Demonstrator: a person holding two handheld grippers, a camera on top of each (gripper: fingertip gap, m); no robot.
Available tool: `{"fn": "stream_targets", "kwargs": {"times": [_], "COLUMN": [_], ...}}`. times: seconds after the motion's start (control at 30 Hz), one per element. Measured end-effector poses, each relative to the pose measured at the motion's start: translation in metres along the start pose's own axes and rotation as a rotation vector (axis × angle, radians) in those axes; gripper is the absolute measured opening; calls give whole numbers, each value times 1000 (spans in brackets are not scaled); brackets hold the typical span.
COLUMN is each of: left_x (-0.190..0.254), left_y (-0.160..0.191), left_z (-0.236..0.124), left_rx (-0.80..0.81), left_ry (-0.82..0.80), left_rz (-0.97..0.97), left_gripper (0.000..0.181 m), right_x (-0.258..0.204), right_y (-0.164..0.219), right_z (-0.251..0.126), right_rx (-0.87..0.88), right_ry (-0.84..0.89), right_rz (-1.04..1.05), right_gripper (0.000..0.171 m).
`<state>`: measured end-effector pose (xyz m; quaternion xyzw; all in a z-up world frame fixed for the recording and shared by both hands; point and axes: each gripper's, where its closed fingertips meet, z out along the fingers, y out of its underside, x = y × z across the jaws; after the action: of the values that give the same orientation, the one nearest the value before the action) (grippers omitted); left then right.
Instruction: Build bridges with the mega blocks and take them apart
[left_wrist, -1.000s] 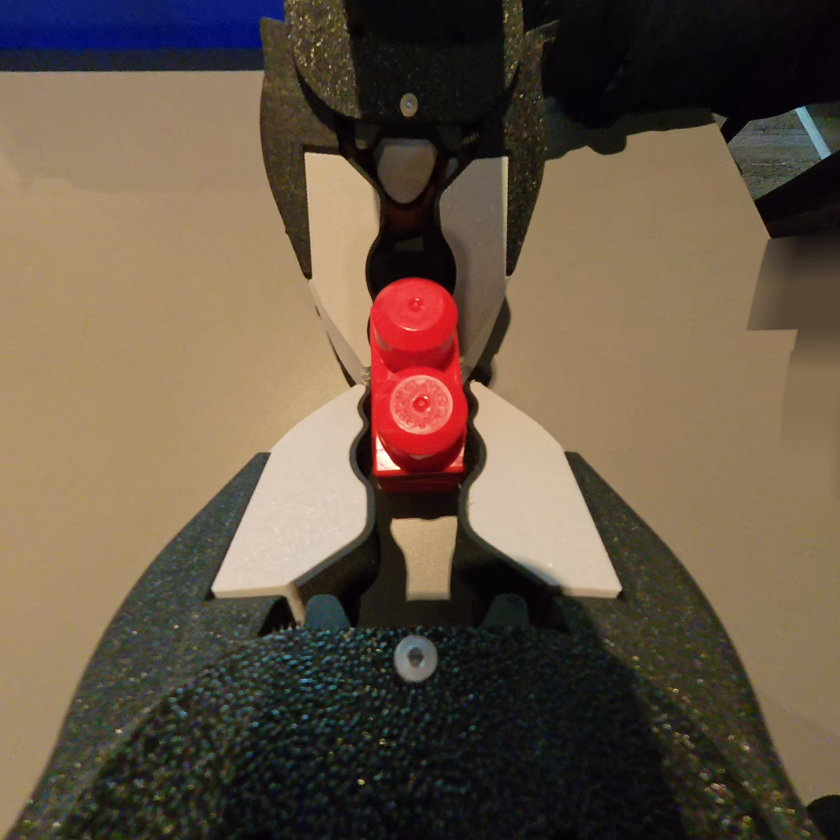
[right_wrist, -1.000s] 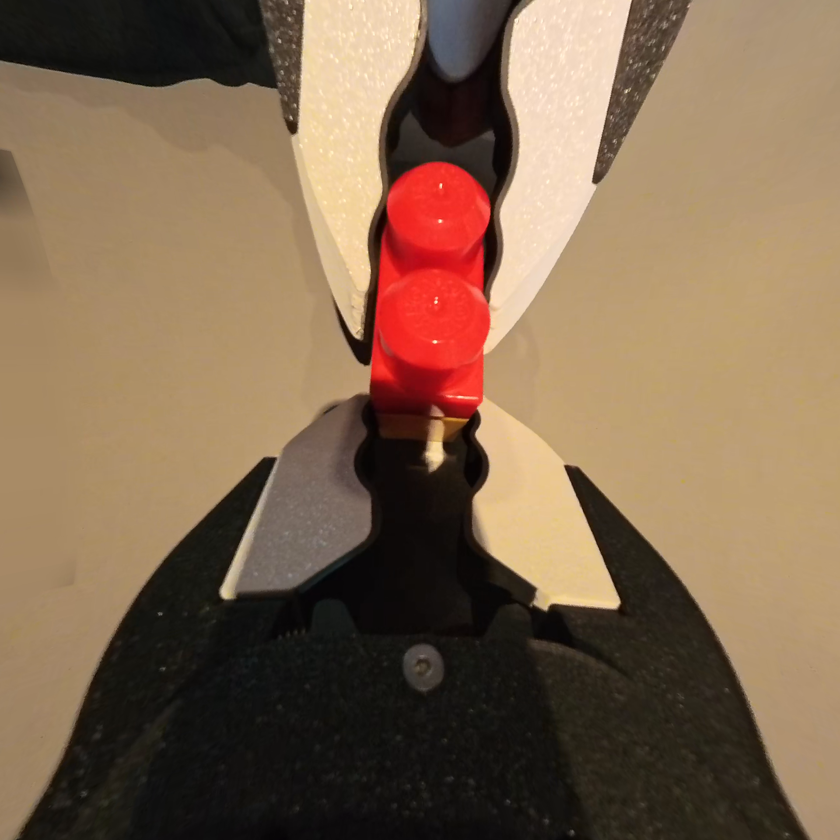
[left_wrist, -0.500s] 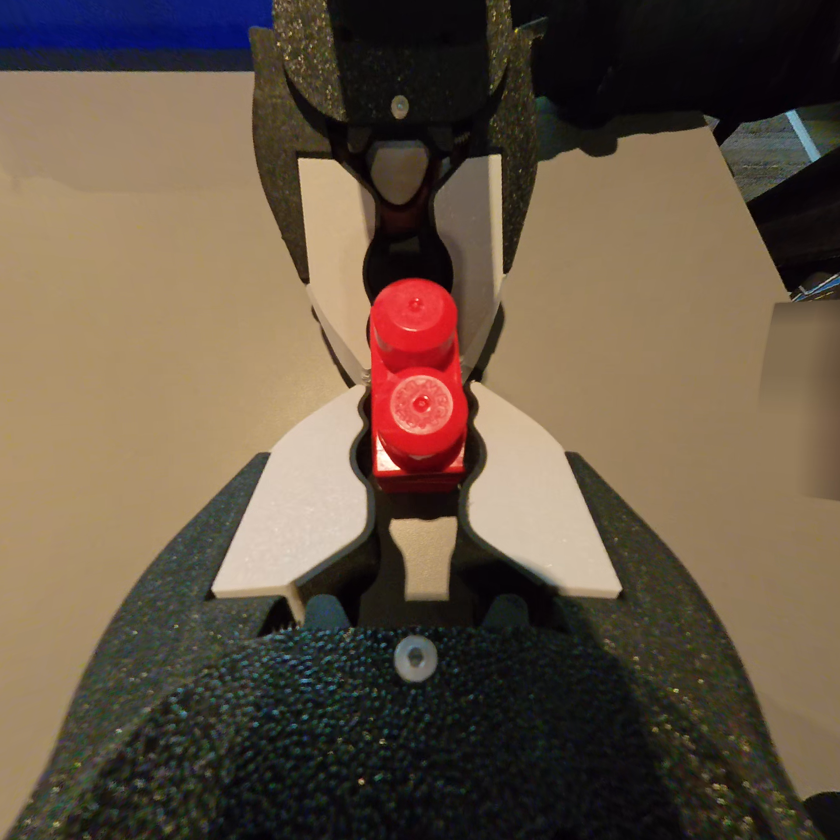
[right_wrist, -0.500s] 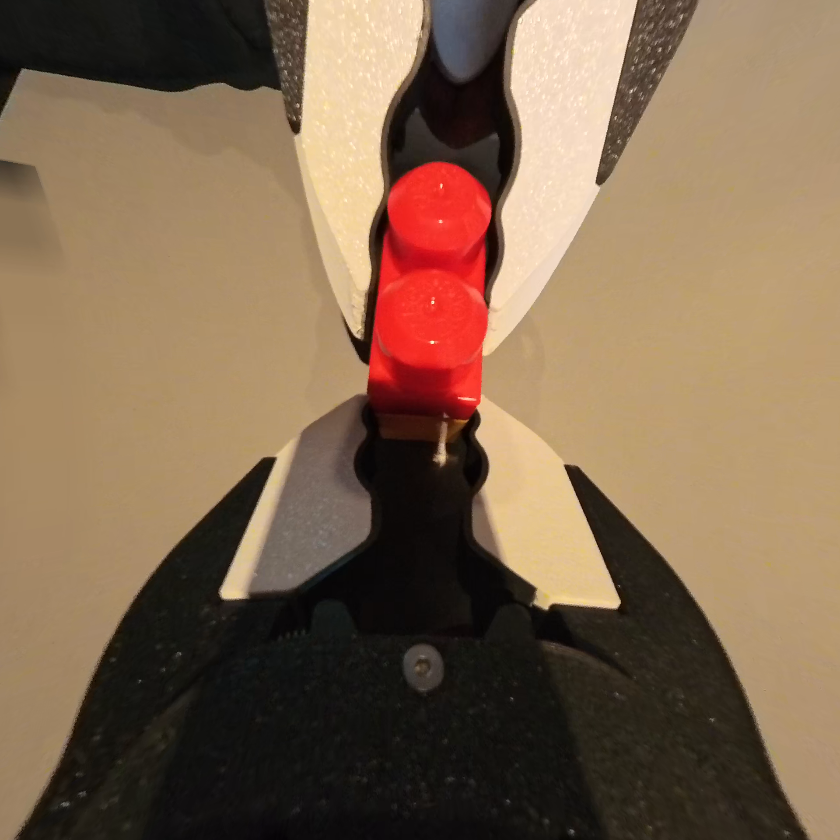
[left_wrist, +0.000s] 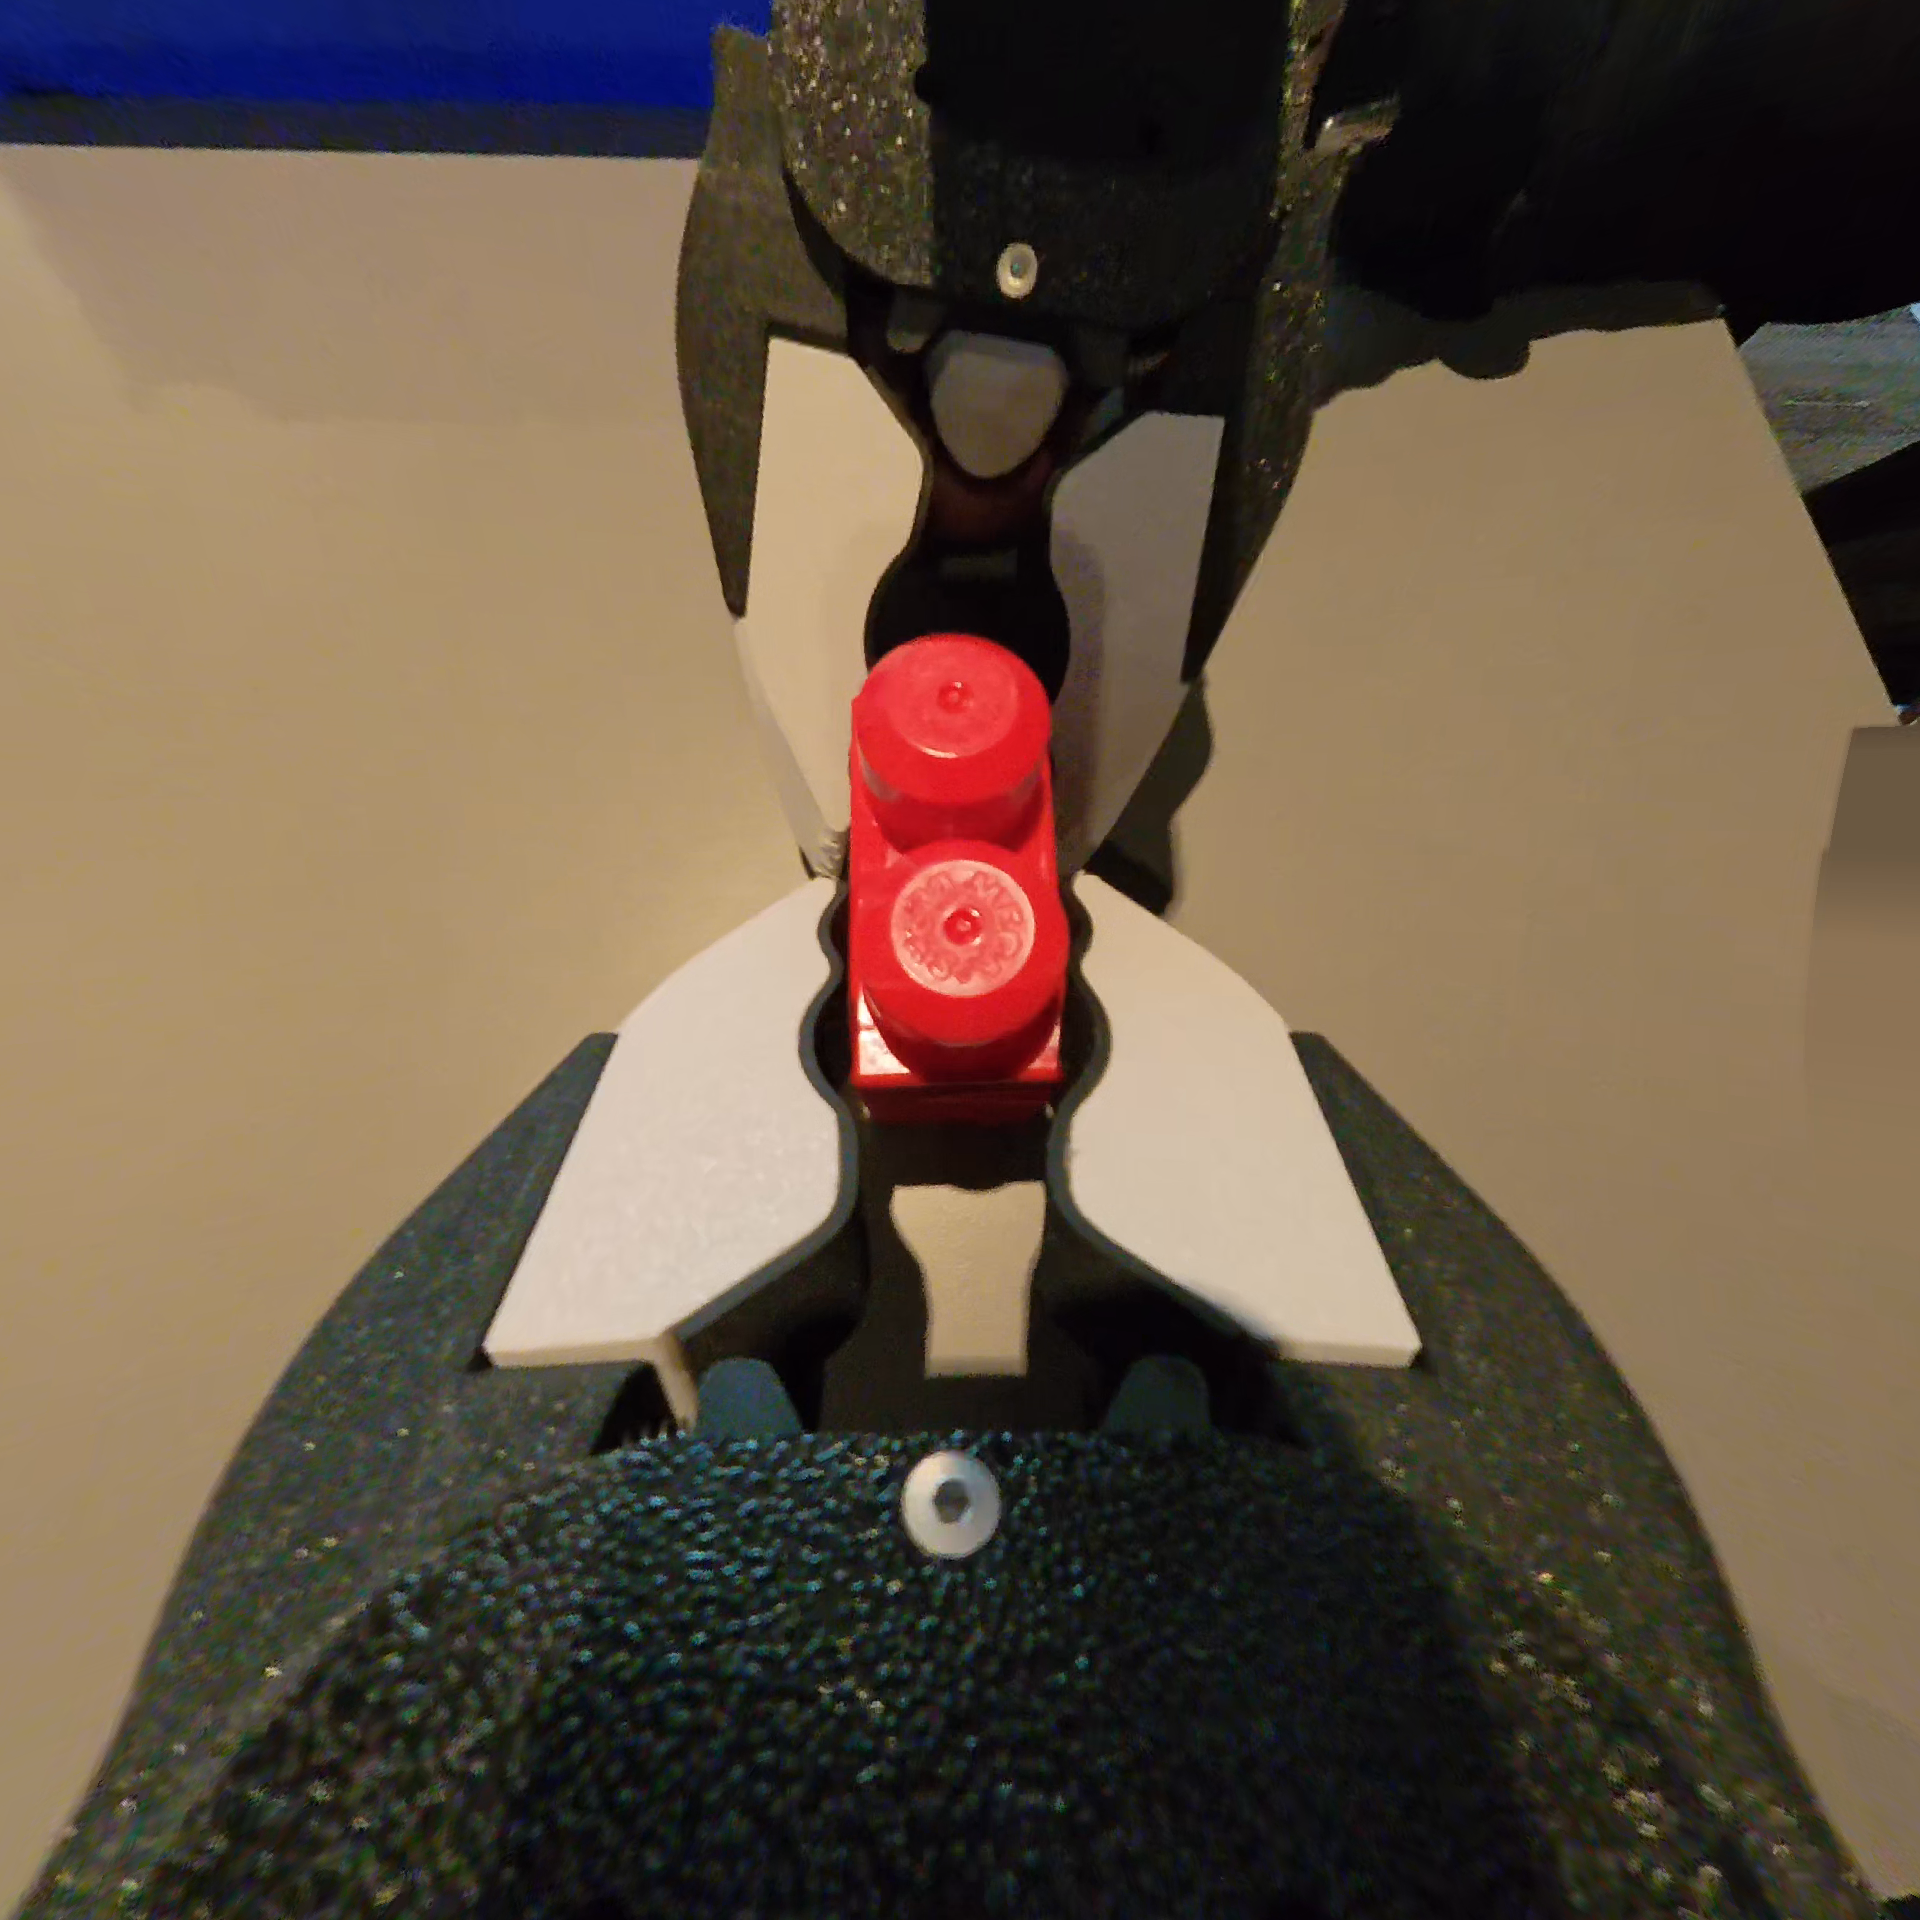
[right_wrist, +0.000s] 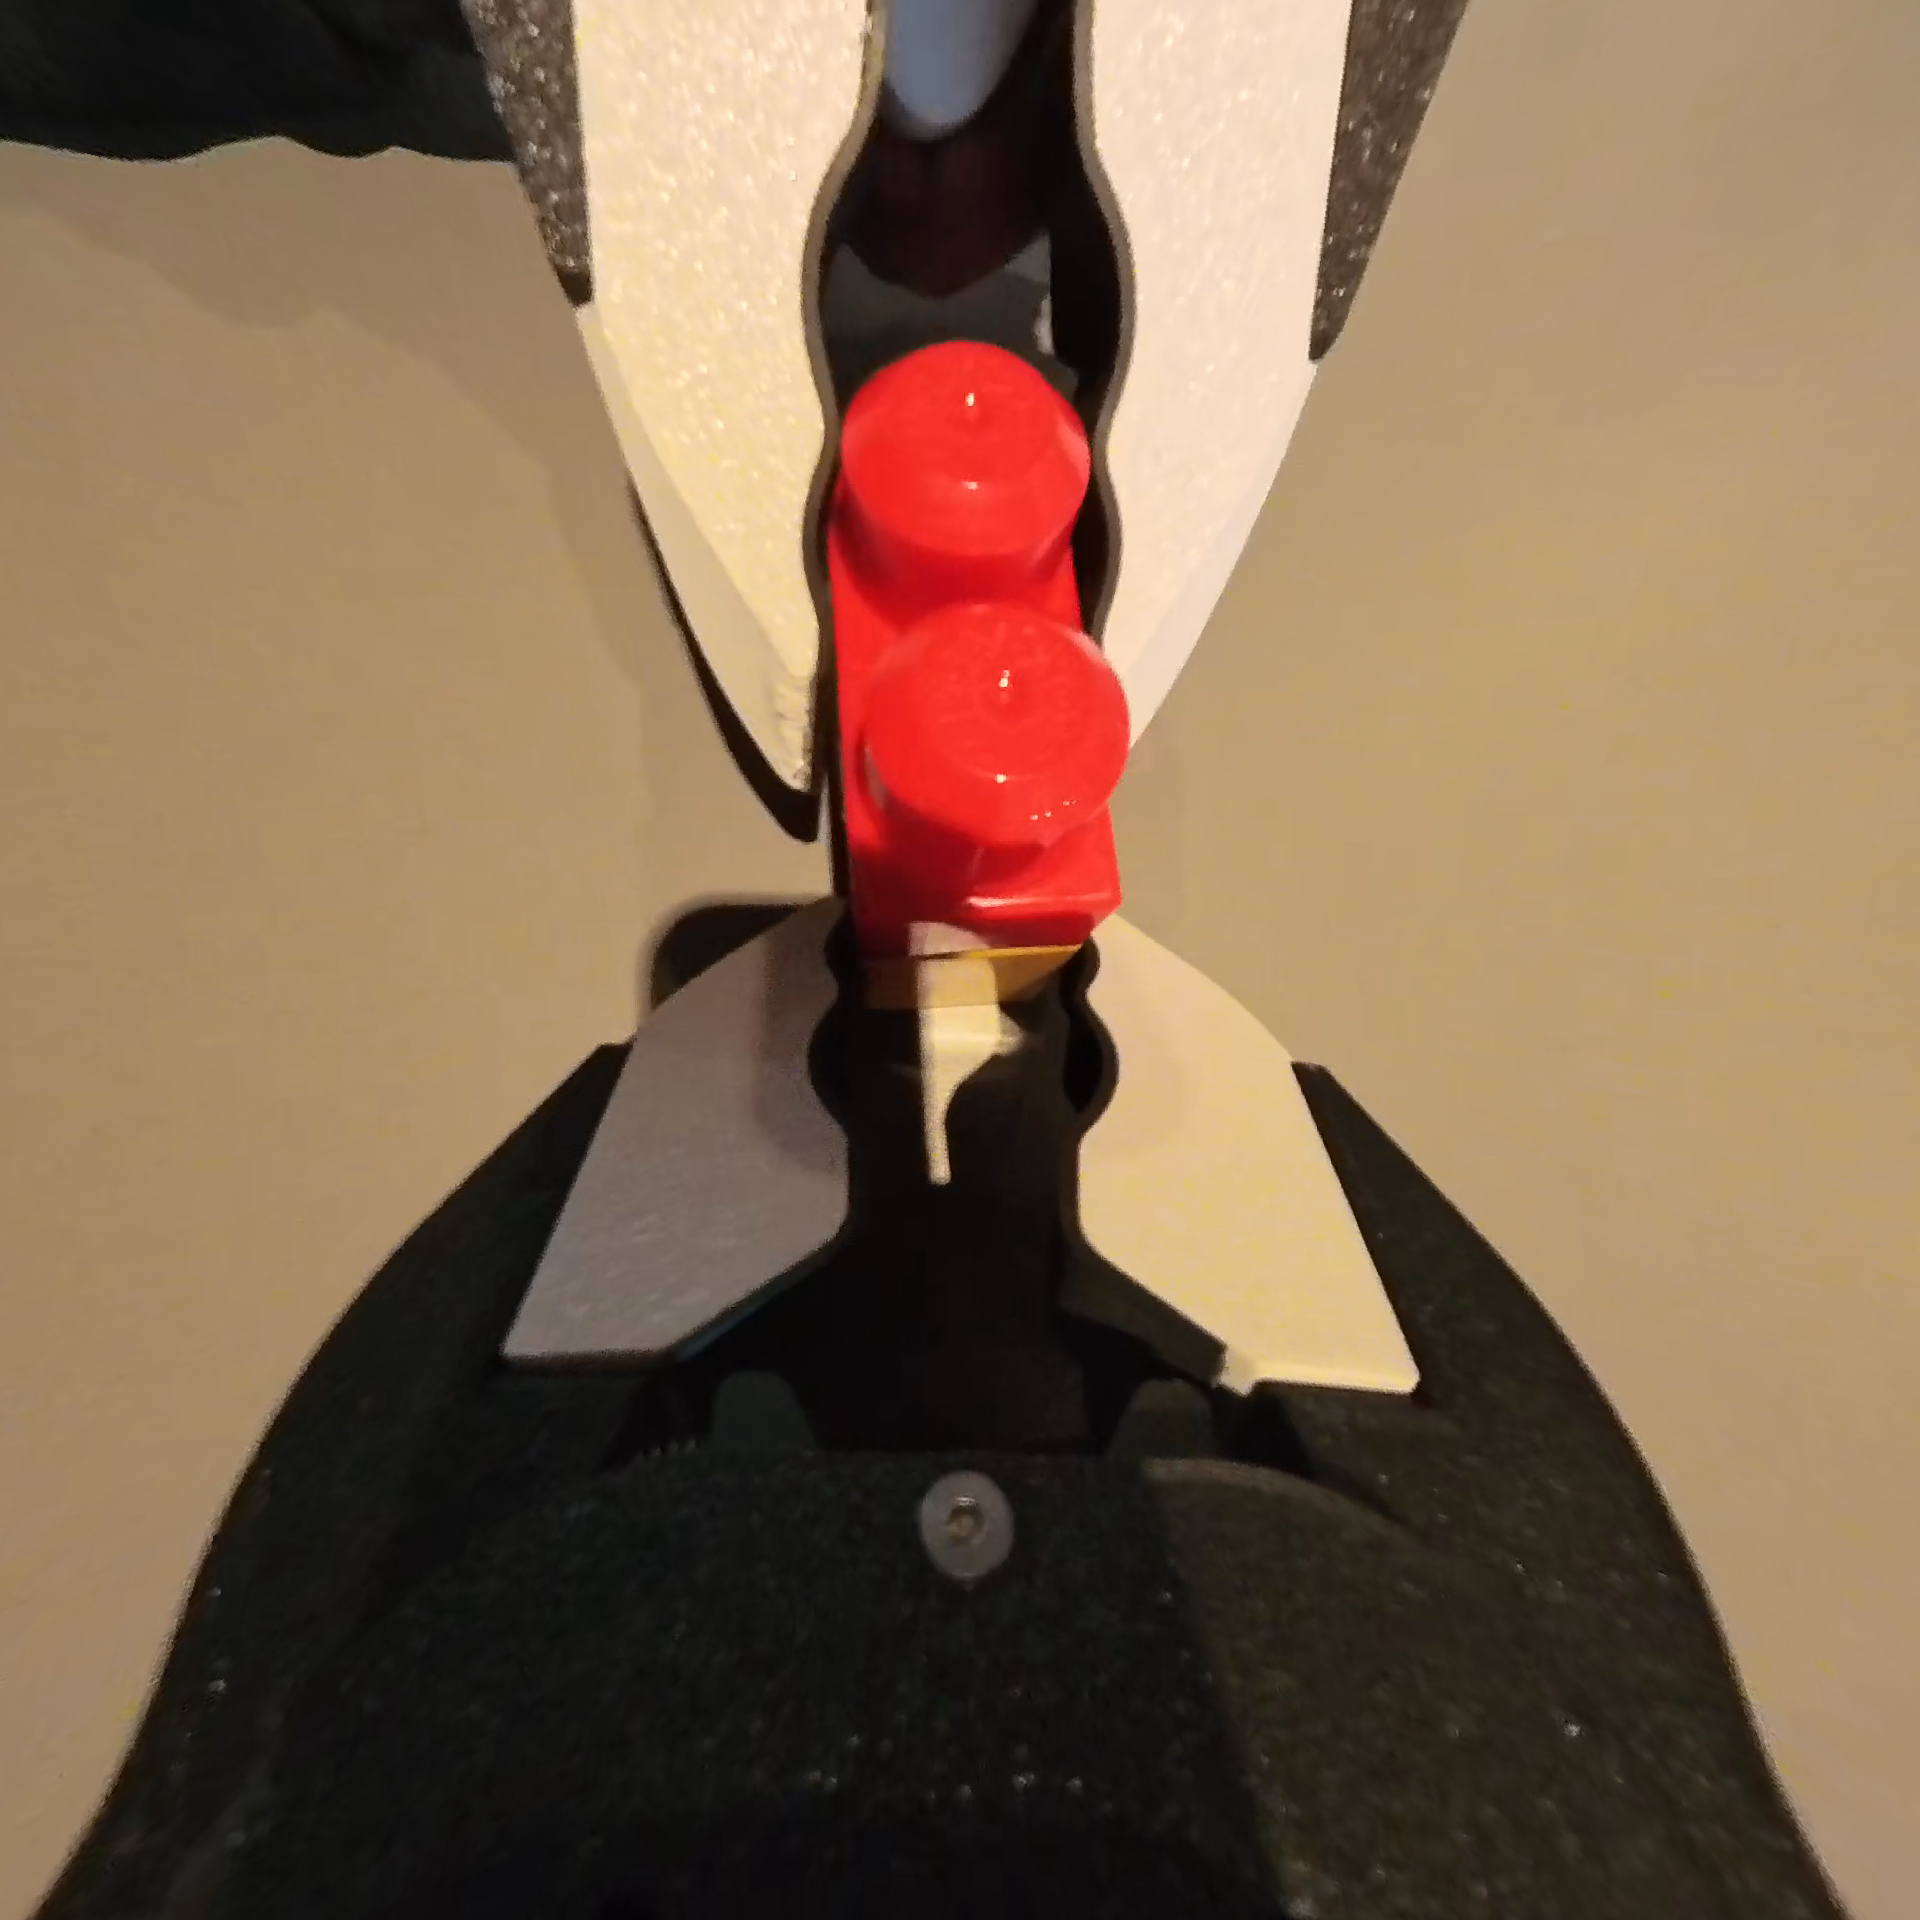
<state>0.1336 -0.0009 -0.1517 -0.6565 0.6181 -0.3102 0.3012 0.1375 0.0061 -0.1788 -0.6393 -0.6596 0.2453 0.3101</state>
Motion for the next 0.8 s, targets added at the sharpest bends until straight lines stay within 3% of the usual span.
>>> {"fn": "stream_targets", "kwargs": {"times": [0.6,0.8], "left_x": [1,-3], "left_y": [-1,2], "left_z": [1,-1], "left_rx": [-1,-11], "left_ry": [9,-13], "left_rz": [-3,-29], "left_gripper": [36,36], "right_x": [-3,-3], "right_y": [0,-1], "right_z": [0,-5], "right_rx": [0,31], "right_ry": [-28,-13], "right_rz": [-4,-26], "right_gripper": [38,69]}}
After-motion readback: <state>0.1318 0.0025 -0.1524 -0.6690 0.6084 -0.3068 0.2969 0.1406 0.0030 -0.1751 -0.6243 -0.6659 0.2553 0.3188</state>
